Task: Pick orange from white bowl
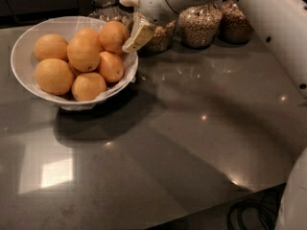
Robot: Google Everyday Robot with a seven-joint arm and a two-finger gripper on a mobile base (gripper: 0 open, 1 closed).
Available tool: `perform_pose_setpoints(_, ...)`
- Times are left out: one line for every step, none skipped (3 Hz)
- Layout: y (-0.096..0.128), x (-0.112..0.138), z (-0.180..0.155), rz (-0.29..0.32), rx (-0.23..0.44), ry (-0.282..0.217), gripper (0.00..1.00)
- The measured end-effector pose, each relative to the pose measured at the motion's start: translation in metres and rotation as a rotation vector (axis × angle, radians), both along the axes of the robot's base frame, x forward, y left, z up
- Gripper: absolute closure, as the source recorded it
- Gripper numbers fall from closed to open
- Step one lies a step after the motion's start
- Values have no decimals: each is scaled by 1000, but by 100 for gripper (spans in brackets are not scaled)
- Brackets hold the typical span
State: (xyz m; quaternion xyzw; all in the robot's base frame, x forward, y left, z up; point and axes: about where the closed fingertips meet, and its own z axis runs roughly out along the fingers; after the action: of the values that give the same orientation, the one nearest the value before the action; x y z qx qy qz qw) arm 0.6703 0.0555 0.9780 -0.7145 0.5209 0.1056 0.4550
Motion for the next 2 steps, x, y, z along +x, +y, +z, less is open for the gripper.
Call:
perform_pose_setpoints(7, 0, 1, 14, 9, 10, 30)
perform_pose_setpoints(17, -2, 0, 42, 12, 26, 31)
